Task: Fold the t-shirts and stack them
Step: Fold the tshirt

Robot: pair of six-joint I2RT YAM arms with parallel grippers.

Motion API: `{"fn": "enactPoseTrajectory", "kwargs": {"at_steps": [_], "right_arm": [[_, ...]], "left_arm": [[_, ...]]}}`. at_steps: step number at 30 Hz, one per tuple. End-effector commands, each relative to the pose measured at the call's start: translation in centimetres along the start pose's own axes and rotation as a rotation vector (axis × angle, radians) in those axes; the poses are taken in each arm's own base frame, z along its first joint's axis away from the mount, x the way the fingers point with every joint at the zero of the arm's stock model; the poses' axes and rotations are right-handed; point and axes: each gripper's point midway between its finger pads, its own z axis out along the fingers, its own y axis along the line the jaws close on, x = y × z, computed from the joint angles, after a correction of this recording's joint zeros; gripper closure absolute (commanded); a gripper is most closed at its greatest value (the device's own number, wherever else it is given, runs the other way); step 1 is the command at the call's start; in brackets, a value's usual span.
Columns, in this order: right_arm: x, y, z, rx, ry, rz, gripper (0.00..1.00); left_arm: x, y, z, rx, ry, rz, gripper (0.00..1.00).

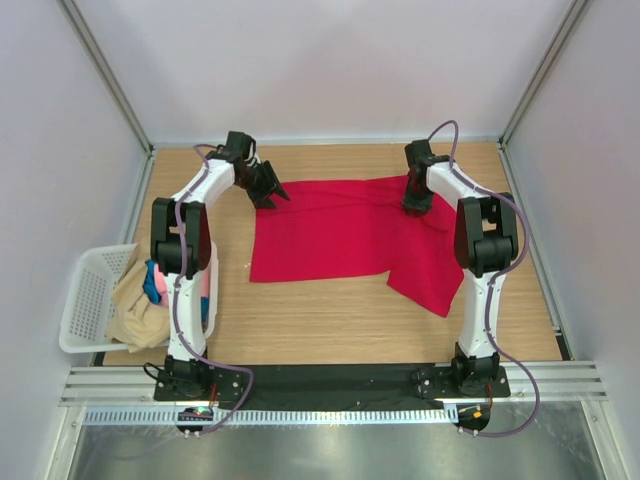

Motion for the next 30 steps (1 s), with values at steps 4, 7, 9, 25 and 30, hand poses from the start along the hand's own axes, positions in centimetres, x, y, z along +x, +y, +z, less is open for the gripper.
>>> {"fn": "enactPoseTrajectory", "kwargs": {"at_steps": [4, 7, 9, 25, 30], "right_arm": [[-2.8, 0.2, -0.1, 0.010, -0.067, -0.004, 0.69], [-3.3, 0.4, 0.2, 0.006, -0.071, -0.009, 0.69], [-3.5, 0.4, 0.2, 0.004, -0.071, -0.009, 0.68], [-2.2, 1.1, -3.4, -0.074, 0.054, -0.009, 0.99], [0.1, 1.2, -5.0, -0.108, 0.153, -0.001, 0.99]], "left_arm": [[-0.4, -1.3, -0.9, 0.041, -0.004, 0.026, 0.51], [-0.3, -1.2, -1.0, 0.037, -0.004, 0.028, 0.51], [-0.3, -1.2, -0.9, 0.036, -0.005, 0.028, 0.51], [-0.2, -0.5, -0.7, 0.016, 0.000, 0.026, 0.51], [-0.1, -0.4, -0.4, 0.016, 0.009, 0.020, 0.51]]}}
